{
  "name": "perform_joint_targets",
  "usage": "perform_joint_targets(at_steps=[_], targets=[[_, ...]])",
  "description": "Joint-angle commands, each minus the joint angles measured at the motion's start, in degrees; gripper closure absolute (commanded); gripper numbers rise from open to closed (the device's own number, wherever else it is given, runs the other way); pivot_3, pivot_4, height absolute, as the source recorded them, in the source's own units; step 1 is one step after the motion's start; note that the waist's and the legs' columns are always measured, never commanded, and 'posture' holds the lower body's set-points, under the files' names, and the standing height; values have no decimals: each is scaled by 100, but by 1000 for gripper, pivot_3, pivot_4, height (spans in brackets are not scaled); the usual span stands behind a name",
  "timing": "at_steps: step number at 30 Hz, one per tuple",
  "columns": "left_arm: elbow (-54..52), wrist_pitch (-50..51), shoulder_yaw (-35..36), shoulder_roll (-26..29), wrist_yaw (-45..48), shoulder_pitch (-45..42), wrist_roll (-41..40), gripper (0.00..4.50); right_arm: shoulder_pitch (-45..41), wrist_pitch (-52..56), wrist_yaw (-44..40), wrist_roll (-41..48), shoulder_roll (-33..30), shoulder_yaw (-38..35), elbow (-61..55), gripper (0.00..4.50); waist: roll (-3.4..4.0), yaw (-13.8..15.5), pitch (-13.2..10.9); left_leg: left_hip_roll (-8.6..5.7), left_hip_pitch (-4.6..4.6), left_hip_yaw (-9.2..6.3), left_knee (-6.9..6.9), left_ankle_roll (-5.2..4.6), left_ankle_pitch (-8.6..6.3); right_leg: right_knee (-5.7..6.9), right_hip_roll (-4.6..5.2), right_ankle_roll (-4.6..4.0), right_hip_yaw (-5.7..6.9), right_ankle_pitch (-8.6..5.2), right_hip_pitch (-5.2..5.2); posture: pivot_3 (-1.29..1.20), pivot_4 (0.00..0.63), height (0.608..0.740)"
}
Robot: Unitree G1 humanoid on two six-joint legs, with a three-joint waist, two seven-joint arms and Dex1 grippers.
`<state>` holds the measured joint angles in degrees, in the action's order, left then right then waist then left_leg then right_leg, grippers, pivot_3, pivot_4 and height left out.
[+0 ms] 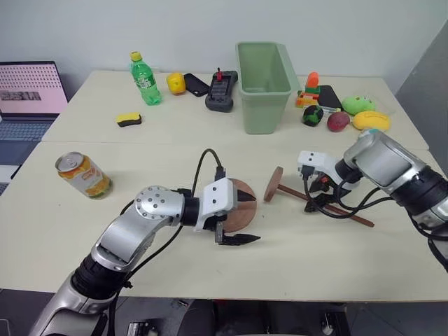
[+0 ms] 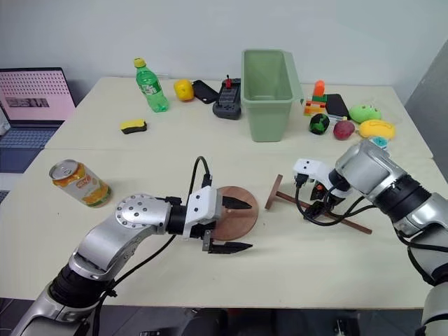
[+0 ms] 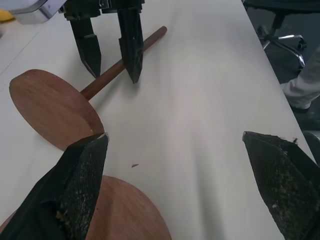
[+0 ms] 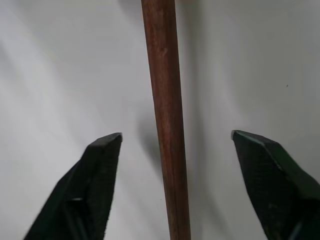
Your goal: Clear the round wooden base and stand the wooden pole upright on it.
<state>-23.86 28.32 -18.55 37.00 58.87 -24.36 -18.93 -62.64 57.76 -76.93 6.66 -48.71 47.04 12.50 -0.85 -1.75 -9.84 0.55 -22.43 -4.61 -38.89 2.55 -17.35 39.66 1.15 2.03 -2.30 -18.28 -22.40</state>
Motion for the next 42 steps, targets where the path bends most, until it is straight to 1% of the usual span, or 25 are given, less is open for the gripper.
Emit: perform_joint_targets(at_steps=[1, 4, 6, 7, 11, 14, 15, 17, 18, 19, 21, 22, 24, 26, 29, 32, 37, 42], targets=[[-170, -62, -68, -99, -81, -2, 76, 0, -145, -90, -184, -268, 124, -13, 243, 1937, 0, 6, 0, -1, 0, 0, 0, 0, 0, 1, 0, 0, 0, 0, 0, 0, 150, 740], [-192, -64, -112, -123, -85, 21, 98, 0, -113, -54, -239, -357, 182, -81, 286, 2704, 0, 6, 0, -4, -1, 1, -2, 0, 0, 1, 1, 0, -1, 0, 0, 0, 150, 740], [-191, -84, -150, -129, -58, 32, 116, 0, -93, 18, -258, -373, 209, -143, 276, 3072, 0, 6, 0, -3, -1, -1, -2, 1, 0, 2, 2, 0, 0, 0, -1, 0, 150, 740], [-182, -90, -156, -135, -49, 31, 118, 0, -88, 54, -271, -377, 219, -175, 262, 3375, 0, 4, 0, -3, -1, 0, -2, 1, 0, 3, 2, 0, 0, 0, -1, 0, 150, 740], [-116, -123, -128, -137, 4, 9, 113, 0, -71, 203, -290, -366, 220, -279, 153, 4268, 0, 3, 0, -2, 0, 0, -3, 0, 0, 8, 3, 0, -1, 0, -3, 0, 150, 740], [17, -206, -37, -98, 57, -40, 129, 0, -90, 386, -209, -293, 212, -503, 30, 4261, 0, 2, 0, -3, -1, 1, -3, 0, 0, 9, 2, 0, -2, 0, -3, 0, 150, 740], [109, -213, 140, -17, 91, -65, 78, 0, -196, 491, -46, -185, 229, -888, -36, 4261, 0, 2, 0, -3, -1, 2, -3, 1, 0, 10, 3, 0, -2, 0, -5, 0, 150, 740], [199, -235, 371, 100, 149, -56, 0, 0, -305, 649, 169, -66, 272, -1348, -160, 4261, 2, 2, -1, -4, -8, 4, -4, 1, 0, 20, 2, 0, -5, 0, -19, 0, 150, 740], [231, -160, 624, 196, 163, -19, -141, 0, -302, 639, 314, 98, 300, -1817, -395, 4261, 2, 0, -1, -3, -19, 5, -7, 1, 1, 28, 3, 0, -6, 0, -32, 0, 150, 740], [265, -70, 943, 354, 186, 74, -281, 0, -309, 782, 528, 334, 441, -2433, -692, 4261, 2, -4, -1, -2, -30, 5, -8, 3, 2, 34, 3, 0, -6, 0, -49, 0, 150, 740], [343, 59, 1473, 699, 255, 292, -443, 0, -131, 682, 994, 787, 809, -3618, -1370, 4261, 3, -49, -2, 2, -48, 9, -8, 9, 6, 43, 2, 0, -9, 0, -78, 0, 150, 740], [361, 70, 1593, 808, 273, 367, -467, 0, -30, 630, 1155, 918, 948, -3943, -1597, 4261, 4, -88, -2, 10, -53, 16, -7, 12, 8, 49, 0, -1, -13, 0, -90, 0, 150, 740], [444, 14, 1893, 1213, 354, 665, -386, 0, 443, 177, 1784, 1240, 1639, -4752, -2348, 4261, -3, -96, 4, 15, -51, 7, 4, 19, 12, 50, -3, -4, -1, -2, -91, 0, 150, 740], [495, -8, 2101, 1480, 412, 869, -369, 0, 810, -98, 2258, 1482, 2205, -5209, -2879, 4261, -12, -108, 9, 24, -50, 0, 8, 20, 12, 44, -10, -4, 3, -2, -82, 0, 150, 740], [560, -226, 2186, 1849, 594, 1096, -226, 0, 1339, -768, 2820, 1643, 2965, -5317, -3463, 4261, -5, -84, 3, 7, -51, 8, 2, 15, 9, 56, 2, -4, -3, -2, -83, 0, 150, 740], [596, -344, 2204, 2066, 725, 1168, -171, 0, 1801, -1100, 3230, 1866, 3597, -5225, -3786, 4261, -3, -50, 2, -8, -49, 14, -4, 12, 8, 67, 2, -3, -8, -2, -84, 0, 150, 740], [572, -479, 2137, 2253, 852, 1199, -61, 0, 2427, -1965, 3447, 1782, 4081, -4621, -3772, 4261, -2, -44, 2, -5, -44, 15, -5, 14, 9, 70, -3, -3, -6, -2, -84, 0, 150, 740], [451, -440, 2075, 2264, 838, 1188, -30, 0, 2760, -2678, 3443, 1587, 4216, -4085, -3325, 4261, -1, -97, 1, 2, -40, 14, -4, 14, 10, 80, -6, -4, -7, -2, -87, 0, 150, 740]])
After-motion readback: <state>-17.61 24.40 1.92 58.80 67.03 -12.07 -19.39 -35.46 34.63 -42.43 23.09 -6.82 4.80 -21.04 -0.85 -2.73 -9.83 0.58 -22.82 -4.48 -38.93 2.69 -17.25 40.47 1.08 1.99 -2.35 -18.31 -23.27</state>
